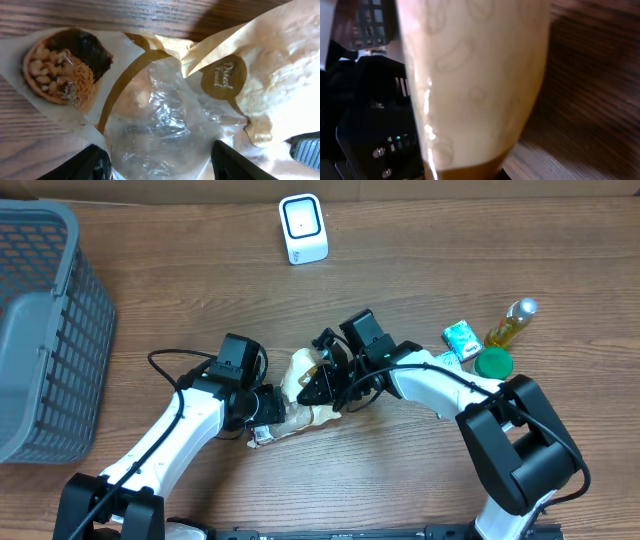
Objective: Scan the item barcode
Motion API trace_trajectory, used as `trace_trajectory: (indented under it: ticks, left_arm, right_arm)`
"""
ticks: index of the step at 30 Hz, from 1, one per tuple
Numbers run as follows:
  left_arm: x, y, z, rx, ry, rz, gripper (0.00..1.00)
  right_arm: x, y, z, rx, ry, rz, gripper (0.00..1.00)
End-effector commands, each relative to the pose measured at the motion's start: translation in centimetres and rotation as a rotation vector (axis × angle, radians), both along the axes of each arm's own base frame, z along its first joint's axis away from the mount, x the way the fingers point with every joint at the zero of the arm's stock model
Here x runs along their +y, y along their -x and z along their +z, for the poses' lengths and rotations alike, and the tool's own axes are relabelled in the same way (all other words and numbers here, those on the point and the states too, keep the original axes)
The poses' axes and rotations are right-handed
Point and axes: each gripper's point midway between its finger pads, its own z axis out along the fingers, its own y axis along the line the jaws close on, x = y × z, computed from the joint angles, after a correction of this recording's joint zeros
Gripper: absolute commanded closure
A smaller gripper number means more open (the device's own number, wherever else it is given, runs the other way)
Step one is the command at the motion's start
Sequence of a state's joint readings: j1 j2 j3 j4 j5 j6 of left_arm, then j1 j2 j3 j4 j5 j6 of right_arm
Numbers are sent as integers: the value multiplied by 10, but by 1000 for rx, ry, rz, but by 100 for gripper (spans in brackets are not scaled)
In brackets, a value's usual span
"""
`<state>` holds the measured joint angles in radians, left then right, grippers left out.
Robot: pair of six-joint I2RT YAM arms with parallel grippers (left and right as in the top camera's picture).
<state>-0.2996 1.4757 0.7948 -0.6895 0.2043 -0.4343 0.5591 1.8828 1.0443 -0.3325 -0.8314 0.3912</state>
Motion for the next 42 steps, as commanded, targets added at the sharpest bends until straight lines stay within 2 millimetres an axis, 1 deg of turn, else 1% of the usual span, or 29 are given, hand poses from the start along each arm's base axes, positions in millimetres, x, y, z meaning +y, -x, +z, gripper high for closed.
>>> trace_trajectory:
  ticks: [1, 3, 6, 9, 12, 14, 15, 16, 19, 20, 21, 23, 26, 27, 30, 33, 35, 37, 39, 42]
  left_arm:
    - [2, -14, 13, -51, -34, -49, 34]
    - [4, -23, 27, -78, -55, -44, 30]
    - [14, -43, 58, -132, -116, -18, 27]
    - [26, -66, 97, -194, -148, 27, 23]
    - [37, -85, 139, -272, -156, 24, 22]
    - [49, -94, 165, -315, -165, 33, 20]
    - [57, -97, 175, -327, -172, 54, 16]
    - [67, -99, 187, -338, -183, 82, 14]
    - [97, -101, 212, -363, -208, 140, 4]
    - [106, -101, 216, -369, -217, 151, 2]
    - [120, -102, 220, -376, -229, 176, 0]
    - [139, -102, 219, -369, -240, 225, 0]
    - [162, -98, 215, -346, -253, 289, 0]
    - [167, -98, 215, -342, -255, 303, 0]
    - [172, -97, 214, -338, -249, 320, 0]
    - [172, -97, 214, -339, -250, 320, 1]
    - [172, -98, 214, -341, -248, 319, 0]
    - [172, -97, 214, -340, -250, 320, 0]
    - [172, -97, 214, -339, -249, 320, 1]
    - [172, -97, 214, -339, -249, 320, 0]
  right_arm:
    - [4, 4, 20, 39, -114, 42, 96]
    - [2, 2, 20, 41, -119, 36, 96]
    - [1, 0, 21, 31, -123, 36, 96]
    - [2, 1, 25, 7, -146, 64, 96]
    - [3, 0, 28, 3, -153, 70, 96]
    - [3, 0, 30, -10, -152, 83, 96]
    - [2, 0, 30, -18, -151, 94, 96]
    - [1, 2, 31, -29, -149, 109, 96]
    - [-3, 10, 34, -51, -147, 153, 96]
    - [-5, 13, 37, -62, -160, 173, 96]
    - [-6, 18, 44, -83, -197, 209, 96]
    - [-10, 21, 57, -105, -257, 241, 96]
    - [-21, 17, 75, -89, -317, 217, 96]
    - [-25, 15, 81, -84, -334, 205, 96]
    - [-38, 10, 98, -88, -393, 179, 96]
    - [-48, 8, 108, -71, -405, 147, 96]
    - [-52, 12, 120, -73, -452, 156, 96]
    - [-54, 20, 140, -90, -567, 191, 96]
    - [-56, 25, 155, -81, -650, 205, 96]
    - [-56, 25, 158, -77, -668, 208, 96]
